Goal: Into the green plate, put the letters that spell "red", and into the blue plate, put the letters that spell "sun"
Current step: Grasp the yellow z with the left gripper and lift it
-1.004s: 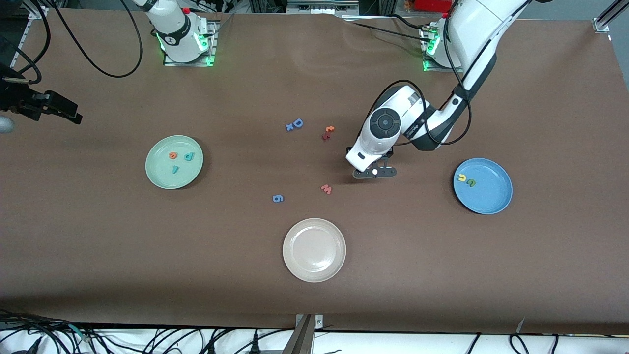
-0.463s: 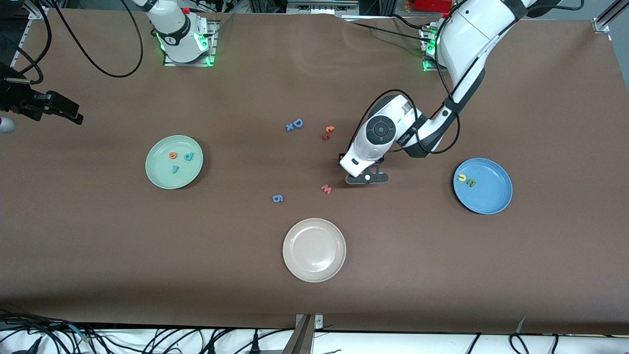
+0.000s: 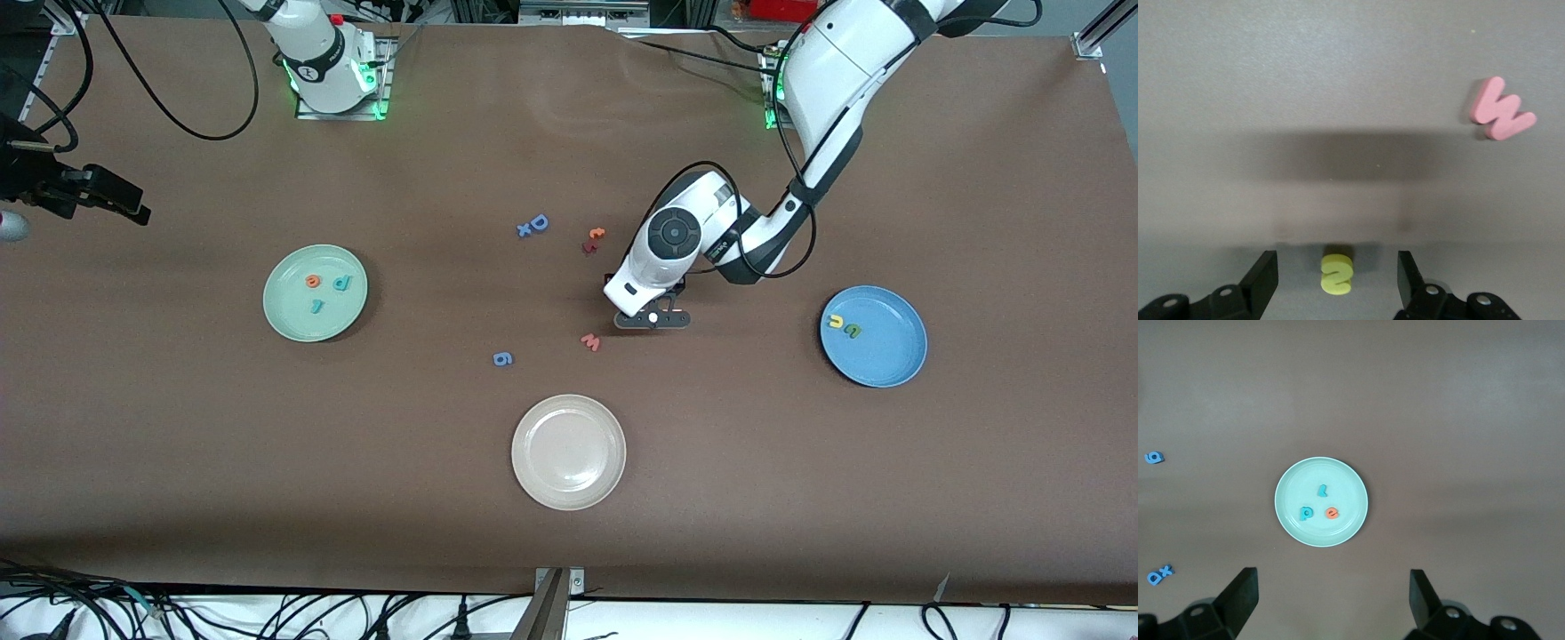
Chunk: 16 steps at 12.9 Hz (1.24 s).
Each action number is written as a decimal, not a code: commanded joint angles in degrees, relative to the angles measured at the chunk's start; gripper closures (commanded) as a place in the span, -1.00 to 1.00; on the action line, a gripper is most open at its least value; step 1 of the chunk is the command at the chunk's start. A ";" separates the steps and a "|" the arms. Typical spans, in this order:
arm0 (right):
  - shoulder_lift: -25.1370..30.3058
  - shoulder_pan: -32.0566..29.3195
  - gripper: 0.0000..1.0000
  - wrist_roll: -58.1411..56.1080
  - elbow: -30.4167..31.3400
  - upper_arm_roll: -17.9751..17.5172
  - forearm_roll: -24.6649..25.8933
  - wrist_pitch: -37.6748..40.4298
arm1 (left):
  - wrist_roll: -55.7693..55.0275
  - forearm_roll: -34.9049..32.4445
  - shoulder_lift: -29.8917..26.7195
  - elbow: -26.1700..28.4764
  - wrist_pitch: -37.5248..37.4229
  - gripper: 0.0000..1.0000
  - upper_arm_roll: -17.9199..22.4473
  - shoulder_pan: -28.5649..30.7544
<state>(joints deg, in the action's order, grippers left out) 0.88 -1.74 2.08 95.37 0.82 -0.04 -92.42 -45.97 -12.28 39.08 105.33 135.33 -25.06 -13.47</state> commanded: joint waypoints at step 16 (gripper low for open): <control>0.79 0.77 -1.00 0.47 0.69 0.50 0.56 -0.39 | 3.96 0.76 -0.58 3.65 -0.59 -0.30 1.06 -1.82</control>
<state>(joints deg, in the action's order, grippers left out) 0.88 -1.71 2.08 95.37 0.83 -0.04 -92.42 -43.41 -12.28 39.55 106.54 134.98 -24.78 -14.50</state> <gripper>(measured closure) 0.000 0.264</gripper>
